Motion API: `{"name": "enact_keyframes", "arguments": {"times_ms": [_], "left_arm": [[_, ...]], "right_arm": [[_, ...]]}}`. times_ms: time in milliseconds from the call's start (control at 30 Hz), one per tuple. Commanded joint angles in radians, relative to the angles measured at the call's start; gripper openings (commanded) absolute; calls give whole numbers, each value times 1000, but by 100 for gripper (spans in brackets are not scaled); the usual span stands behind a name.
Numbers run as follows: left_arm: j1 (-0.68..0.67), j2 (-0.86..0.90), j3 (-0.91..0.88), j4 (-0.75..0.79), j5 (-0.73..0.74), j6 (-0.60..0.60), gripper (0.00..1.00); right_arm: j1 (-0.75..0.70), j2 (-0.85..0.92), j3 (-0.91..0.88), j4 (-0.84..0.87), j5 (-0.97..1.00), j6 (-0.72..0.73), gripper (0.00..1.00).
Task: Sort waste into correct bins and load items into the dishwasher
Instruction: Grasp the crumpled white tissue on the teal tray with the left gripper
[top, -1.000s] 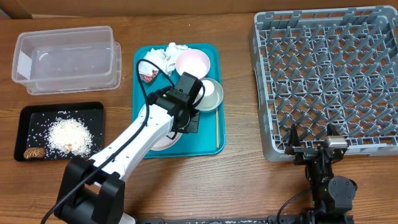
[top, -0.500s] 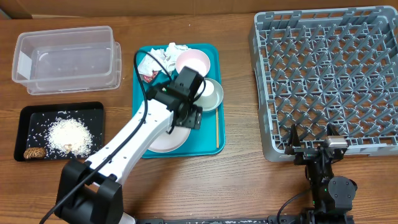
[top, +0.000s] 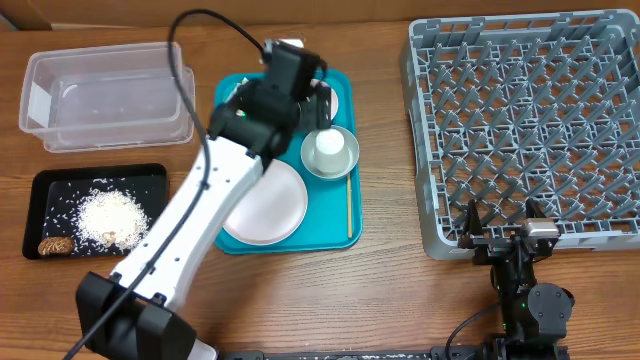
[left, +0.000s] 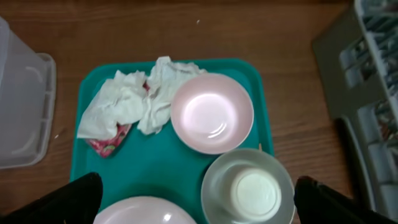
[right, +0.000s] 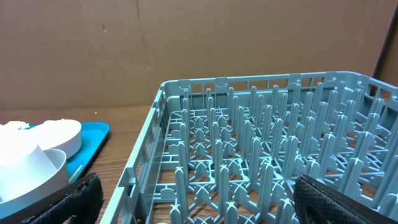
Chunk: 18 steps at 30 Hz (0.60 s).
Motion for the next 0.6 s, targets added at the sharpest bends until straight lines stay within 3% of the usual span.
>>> {"name": "enact_keyframes", "arguments": {"times_ms": [0,100,300,367,567], "left_arm": [[122,29,48,40,290,1,100],[201,76,134,8,423,2,100],[252,251,393,-189,409,179,100],[248,301,414,-164,379,225,100],[244,432,414,-61,203,202,100]], "right_arm": [[-2,-12,-10,6,9,-1,100],[-2,-12,-10,6,9,-1,100],[-2,-12,-10,6,9,-1,100],[-2,-12,-10,6,9,-1,100],[-2,-12,-10,6,9,-1,100]]}}
